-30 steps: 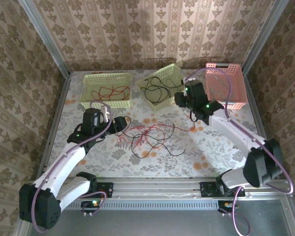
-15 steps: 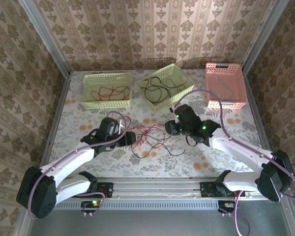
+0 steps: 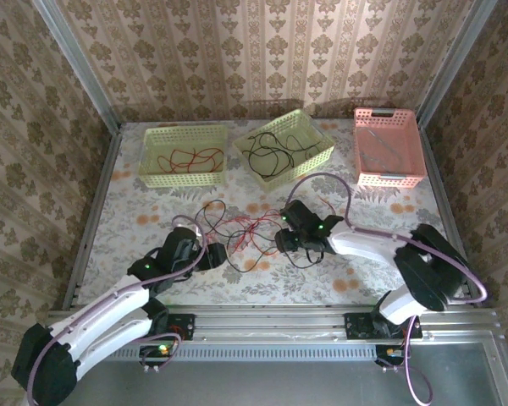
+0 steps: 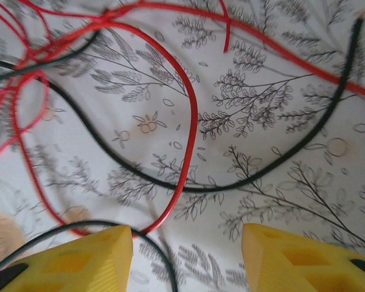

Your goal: Untangle the cables

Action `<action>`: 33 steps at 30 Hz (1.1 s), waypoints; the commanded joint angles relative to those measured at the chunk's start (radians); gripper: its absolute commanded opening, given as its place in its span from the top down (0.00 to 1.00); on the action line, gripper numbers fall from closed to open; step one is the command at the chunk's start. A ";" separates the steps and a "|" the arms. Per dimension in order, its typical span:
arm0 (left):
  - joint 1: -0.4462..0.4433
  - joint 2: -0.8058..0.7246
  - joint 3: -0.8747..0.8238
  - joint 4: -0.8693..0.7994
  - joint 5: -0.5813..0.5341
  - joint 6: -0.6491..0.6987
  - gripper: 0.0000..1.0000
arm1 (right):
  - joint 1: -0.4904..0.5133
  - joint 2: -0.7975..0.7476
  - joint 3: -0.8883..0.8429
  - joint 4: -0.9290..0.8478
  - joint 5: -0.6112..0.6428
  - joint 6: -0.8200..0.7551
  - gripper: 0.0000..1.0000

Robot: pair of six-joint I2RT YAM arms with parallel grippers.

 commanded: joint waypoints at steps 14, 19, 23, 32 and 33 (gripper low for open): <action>-0.014 0.082 0.117 -0.009 -0.130 0.019 0.30 | -0.002 0.030 0.086 0.095 0.005 -0.034 1.00; -0.025 -0.019 0.140 -0.074 -0.144 0.035 0.30 | 0.050 -0.221 0.107 0.013 0.074 -0.070 1.00; -0.039 -0.069 0.168 -0.077 -0.132 0.056 0.30 | 0.072 -0.358 0.213 -0.082 0.116 -0.131 1.00; -0.121 0.002 0.283 0.001 -0.107 0.127 0.29 | 0.132 -0.463 0.542 -0.161 0.210 -0.314 1.00; -0.137 0.023 0.296 0.022 -0.105 0.141 0.29 | 0.134 -0.471 0.561 -0.147 0.211 -0.325 1.00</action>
